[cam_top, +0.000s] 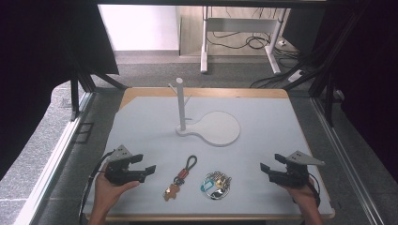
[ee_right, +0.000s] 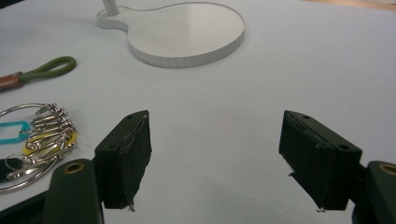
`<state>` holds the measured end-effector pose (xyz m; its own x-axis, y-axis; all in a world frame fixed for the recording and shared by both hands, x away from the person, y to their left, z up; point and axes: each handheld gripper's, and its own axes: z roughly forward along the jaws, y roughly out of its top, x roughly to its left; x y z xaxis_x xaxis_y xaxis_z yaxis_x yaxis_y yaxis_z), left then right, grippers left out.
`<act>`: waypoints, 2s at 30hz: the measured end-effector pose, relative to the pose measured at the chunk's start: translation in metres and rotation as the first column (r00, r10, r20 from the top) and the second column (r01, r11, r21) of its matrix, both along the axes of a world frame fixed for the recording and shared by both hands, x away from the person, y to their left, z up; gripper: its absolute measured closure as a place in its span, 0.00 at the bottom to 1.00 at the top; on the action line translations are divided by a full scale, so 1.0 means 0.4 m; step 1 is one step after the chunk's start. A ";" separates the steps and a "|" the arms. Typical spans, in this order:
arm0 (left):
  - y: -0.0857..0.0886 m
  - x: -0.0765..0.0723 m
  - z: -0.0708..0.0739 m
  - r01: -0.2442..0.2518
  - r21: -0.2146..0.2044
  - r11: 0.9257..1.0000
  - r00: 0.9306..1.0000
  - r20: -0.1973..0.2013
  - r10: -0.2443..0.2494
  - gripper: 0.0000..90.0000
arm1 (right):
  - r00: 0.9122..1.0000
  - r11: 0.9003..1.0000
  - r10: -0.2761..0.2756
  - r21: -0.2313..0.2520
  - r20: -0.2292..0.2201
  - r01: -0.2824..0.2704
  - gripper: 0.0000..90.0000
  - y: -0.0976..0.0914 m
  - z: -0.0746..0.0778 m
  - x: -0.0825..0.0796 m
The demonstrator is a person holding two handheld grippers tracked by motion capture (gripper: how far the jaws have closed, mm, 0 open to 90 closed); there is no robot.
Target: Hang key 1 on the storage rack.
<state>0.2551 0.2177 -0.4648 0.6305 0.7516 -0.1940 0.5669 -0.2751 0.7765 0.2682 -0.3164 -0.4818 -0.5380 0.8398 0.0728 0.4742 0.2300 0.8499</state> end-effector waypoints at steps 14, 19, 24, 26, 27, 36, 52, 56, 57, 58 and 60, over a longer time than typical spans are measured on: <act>0.033 -0.024 -0.010 -0.031 0.028 0.999 0.999 -0.026 0.031 0.35 | 1.000 0.999 -0.003 -0.034 -0.022 0.003 0.28 -0.002 -0.031 0.015; 0.035 -0.023 -0.020 -0.033 0.014 0.999 0.997 -0.066 0.034 0.38 | 0.999 0.999 -0.007 -0.054 -0.033 0.006 0.29 -0.001 -0.038 0.016; 0.020 -0.019 -0.026 -0.042 0.040 0.998 0.996 -0.083 0.045 0.39 | 0.999 0.999 -0.019 -0.039 -0.040 0.018 0.30 -0.009 -0.038 0.012; 0.010 -0.017 -0.023 -0.047 0.054 0.997 0.995 -0.085 0.051 0.41 | 0.999 0.999 -0.029 -0.016 -0.044 0.028 0.30 -0.015 -0.043 0.007; 0.006 -0.016 -0.020 -0.042 0.065 0.997 0.995 -0.090 0.047 0.42 | 0.998 0.999 -0.032 -0.010 -0.047 0.031 0.30 -0.016 -0.044 0.006; -0.040 0.005 0.015 -0.002 0.182 0.983 0.989 -0.148 0.030 0.44 | 0.997 0.999 -0.047 0.004 -0.061 0.047 0.30 -0.037 -0.055 0.001; -0.166 0.054 0.078 0.120 0.280 0.952 0.965 -0.259 -0.046 0.46 | 0.997 0.999 -0.048 -0.017 -0.053 0.047 0.31 -0.040 -0.057 0.011; -0.197 0.068 0.077 0.149 0.306 0.940 0.959 -0.275 -0.063 0.47 | 0.998 0.999 -0.045 -0.022 -0.051 0.044 0.31 -0.038 -0.056 0.014; -0.205 0.071 0.076 0.155 0.311 0.938 0.957 -0.281 -0.065 0.47 | 0.998 0.999 -0.046 -0.023 -0.051 0.045 0.31 -0.038 -0.056 0.014; -0.214 0.073 0.073 0.162 0.315 0.935 0.956 -0.286 -0.069 0.47 | 0.998 0.999 -0.047 -0.022 -0.051 0.046 0.31 -0.038 -0.055 0.014; -0.231 0.078 0.069 0.178 0.324 0.929 0.952 -0.297 -0.078 0.48 | 0.997 0.999 -0.049 -0.025 -0.052 0.047 0.31 -0.038 -0.056 0.014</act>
<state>0.2864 0.1254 -0.4374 0.6848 0.7191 -0.1180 0.6853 -0.5805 0.4398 0.2738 -0.3315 -0.5041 -0.4930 0.8664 0.0795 0.5291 0.2260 0.8179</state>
